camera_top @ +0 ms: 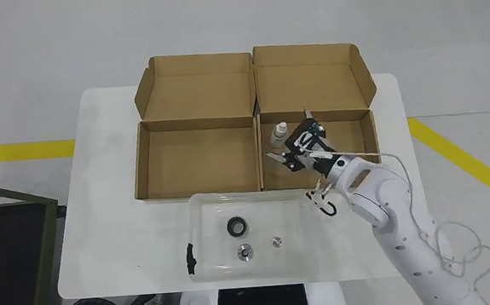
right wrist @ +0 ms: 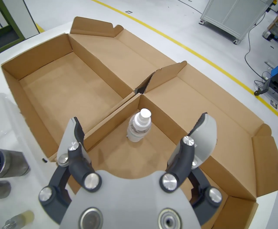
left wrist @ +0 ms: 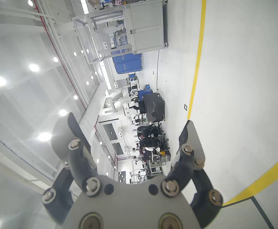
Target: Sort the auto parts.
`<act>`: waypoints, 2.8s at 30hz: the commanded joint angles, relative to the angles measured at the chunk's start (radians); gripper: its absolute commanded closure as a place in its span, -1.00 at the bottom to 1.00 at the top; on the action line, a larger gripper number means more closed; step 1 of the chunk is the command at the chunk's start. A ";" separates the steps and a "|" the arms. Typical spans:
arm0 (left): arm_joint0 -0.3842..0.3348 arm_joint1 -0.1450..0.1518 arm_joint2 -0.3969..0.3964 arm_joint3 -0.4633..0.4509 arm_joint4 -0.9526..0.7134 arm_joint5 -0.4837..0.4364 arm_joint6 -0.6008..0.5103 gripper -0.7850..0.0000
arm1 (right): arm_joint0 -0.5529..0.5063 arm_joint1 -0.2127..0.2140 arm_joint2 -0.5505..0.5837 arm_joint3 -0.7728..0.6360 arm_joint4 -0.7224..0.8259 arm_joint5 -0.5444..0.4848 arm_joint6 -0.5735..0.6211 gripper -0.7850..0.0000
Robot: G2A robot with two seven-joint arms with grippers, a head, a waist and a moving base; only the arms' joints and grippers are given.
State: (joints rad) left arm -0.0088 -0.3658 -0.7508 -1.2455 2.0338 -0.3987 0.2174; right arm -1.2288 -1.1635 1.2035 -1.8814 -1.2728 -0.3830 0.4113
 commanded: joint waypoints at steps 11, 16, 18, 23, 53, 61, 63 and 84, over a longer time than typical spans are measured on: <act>0.000 0.000 0.000 0.000 0.000 0.000 0.000 -1.00 | -0.272 0.043 0.095 -0.310 -0.058 -0.249 0.035 -1.00; 0.000 0.000 0.000 0.000 0.000 0.000 0.000 -1.00 | -0.341 0.055 0.099 -0.346 -0.065 -0.333 0.036 -1.00; 0.000 0.000 0.000 0.000 0.000 0.000 0.000 -1.00 | -0.360 0.059 0.096 -0.350 -0.081 -0.354 0.043 -1.00; 0.000 0.000 0.000 0.000 0.000 0.000 0.000 -1.00 | -0.393 0.066 0.081 -0.350 -0.128 -0.382 0.042 -1.00; 0.000 0.000 0.000 0.000 0.000 0.000 0.000 -1.00 | -0.340 0.081 -0.038 -0.244 -0.258 -0.400 0.144 -1.00; 0.000 0.000 0.000 0.000 0.000 0.000 0.000 -1.00 | -0.321 0.083 -0.071 -0.222 -0.284 -0.409 0.174 -1.00; 0.000 0.000 0.000 0.000 0.000 0.000 0.000 -1.00 | -0.322 0.084 -0.082 -0.225 -0.295 -0.413 0.182 -1.00; 0.000 0.000 0.000 0.000 0.000 0.000 0.000 -1.00 | -0.285 0.086 -0.160 -0.185 -0.346 -0.412 0.245 -0.13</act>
State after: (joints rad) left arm -0.0088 -0.3658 -0.7508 -1.2455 2.0338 -0.3987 0.2174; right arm -1.5149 -1.0774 1.0460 -2.0662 -1.6182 -0.7948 0.6540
